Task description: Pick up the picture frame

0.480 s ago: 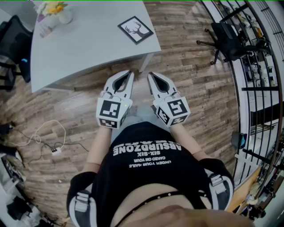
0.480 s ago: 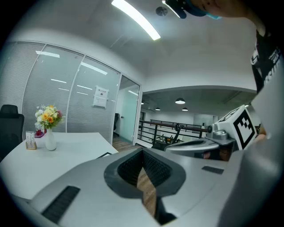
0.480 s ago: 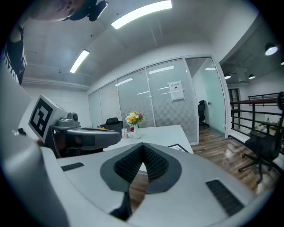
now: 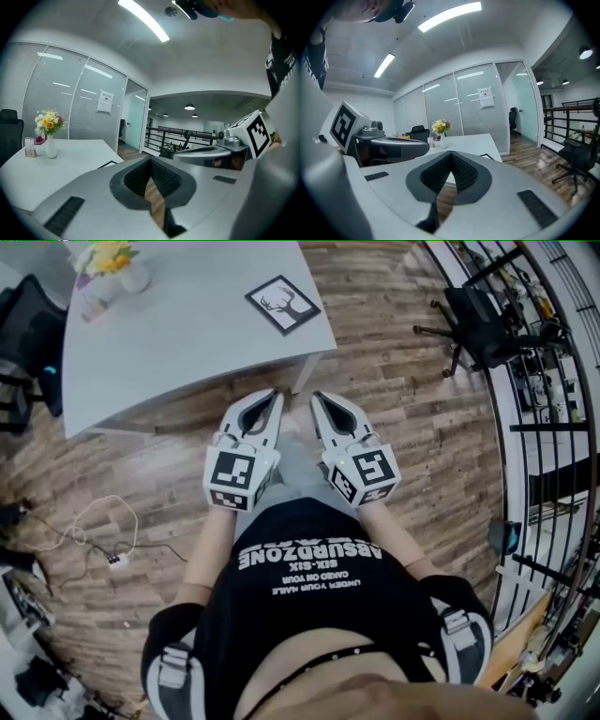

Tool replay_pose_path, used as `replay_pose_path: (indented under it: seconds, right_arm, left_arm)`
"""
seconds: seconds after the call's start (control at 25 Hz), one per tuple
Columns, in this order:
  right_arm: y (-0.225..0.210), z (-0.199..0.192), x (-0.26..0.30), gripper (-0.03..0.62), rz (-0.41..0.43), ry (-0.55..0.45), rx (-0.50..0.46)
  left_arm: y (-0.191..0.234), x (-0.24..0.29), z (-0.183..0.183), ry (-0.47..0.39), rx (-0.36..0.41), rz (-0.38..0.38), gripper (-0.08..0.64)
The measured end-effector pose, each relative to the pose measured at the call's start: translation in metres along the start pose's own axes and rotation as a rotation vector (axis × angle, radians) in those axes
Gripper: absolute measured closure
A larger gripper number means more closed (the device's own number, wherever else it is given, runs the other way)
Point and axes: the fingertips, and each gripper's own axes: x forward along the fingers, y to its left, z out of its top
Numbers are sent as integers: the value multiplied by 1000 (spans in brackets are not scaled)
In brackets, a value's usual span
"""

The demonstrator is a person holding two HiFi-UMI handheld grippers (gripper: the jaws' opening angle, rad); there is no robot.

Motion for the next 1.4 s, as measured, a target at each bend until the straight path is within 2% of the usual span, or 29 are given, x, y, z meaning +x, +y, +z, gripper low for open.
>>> replay_pose_path:
  seconds: [0.36,0.8,1.04,1.12,1.16,1.24,1.4]
  right_arm:
    - [-29,5,36,577,17,-2,1]
    - [-105,13,148,575,42,97,-11]
    - [-151,16,200,561,37,158,-31]
    - [-162,11,216,459,59,197,-30]
    - [-167,8,224,449,71,216,-28]
    - [-177,5,239,449,86,245,-28]
    - [-196,-3,266,449,117,294,-35]
  left_arm:
    - [28,40,4,19,-10,20,544]
    - [114,133,13,110,-25,82,543]
    - [165,171,15,138,-118,170,541]
    - [175,183,11,150,-156,179,537]
    - [178,189,8,162,-182,174,521]
    - [182,202,0,196,-227,162,433]
    - [195,226,-22,267,-285,204,428]
